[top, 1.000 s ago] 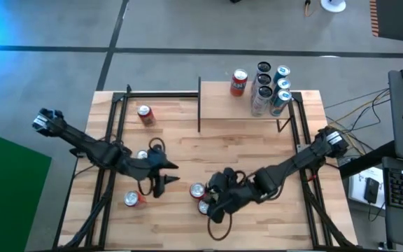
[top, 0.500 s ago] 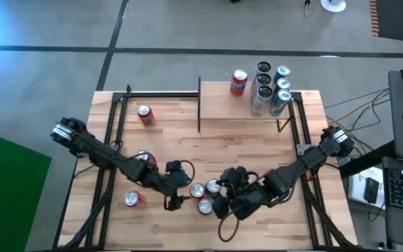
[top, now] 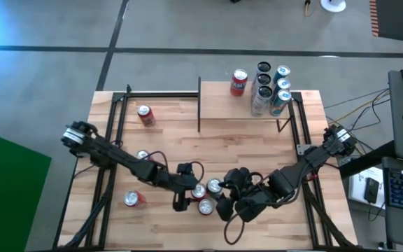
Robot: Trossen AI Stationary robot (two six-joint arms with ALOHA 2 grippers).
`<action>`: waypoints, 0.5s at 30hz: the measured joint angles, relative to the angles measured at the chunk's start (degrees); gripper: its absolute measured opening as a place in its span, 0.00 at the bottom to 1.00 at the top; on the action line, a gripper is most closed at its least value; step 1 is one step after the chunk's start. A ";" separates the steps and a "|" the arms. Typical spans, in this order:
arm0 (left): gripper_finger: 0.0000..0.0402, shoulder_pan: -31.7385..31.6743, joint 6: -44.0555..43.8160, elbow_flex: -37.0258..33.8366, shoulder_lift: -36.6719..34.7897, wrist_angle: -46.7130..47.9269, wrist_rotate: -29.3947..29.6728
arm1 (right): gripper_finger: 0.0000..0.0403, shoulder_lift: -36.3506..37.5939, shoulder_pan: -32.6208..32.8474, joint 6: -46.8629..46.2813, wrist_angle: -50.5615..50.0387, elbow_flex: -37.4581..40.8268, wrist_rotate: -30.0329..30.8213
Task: Place canned beverage on shelf
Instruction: Put the right red soda can on the shelf aligned with the other red soda can
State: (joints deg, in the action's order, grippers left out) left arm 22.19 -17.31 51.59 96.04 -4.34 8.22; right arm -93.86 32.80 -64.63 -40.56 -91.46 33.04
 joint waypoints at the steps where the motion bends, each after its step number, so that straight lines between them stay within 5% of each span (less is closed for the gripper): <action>1: 0.78 -0.13 0.28 0.00 0.29 -0.61 -0.21 | 0.61 0.00 0.00 -0.01 -0.06 0.00 0.02; 15: 0.72 -3.38 -0.71 0.49 -2.82 2.25 -0.40 | 0.61 2.96 -0.02 -0.32 -4.65 0.02 1.40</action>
State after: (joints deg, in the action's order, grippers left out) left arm 18.82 -18.02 52.08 93.22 -2.09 7.81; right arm -90.91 32.77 -64.95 -45.20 -91.44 34.44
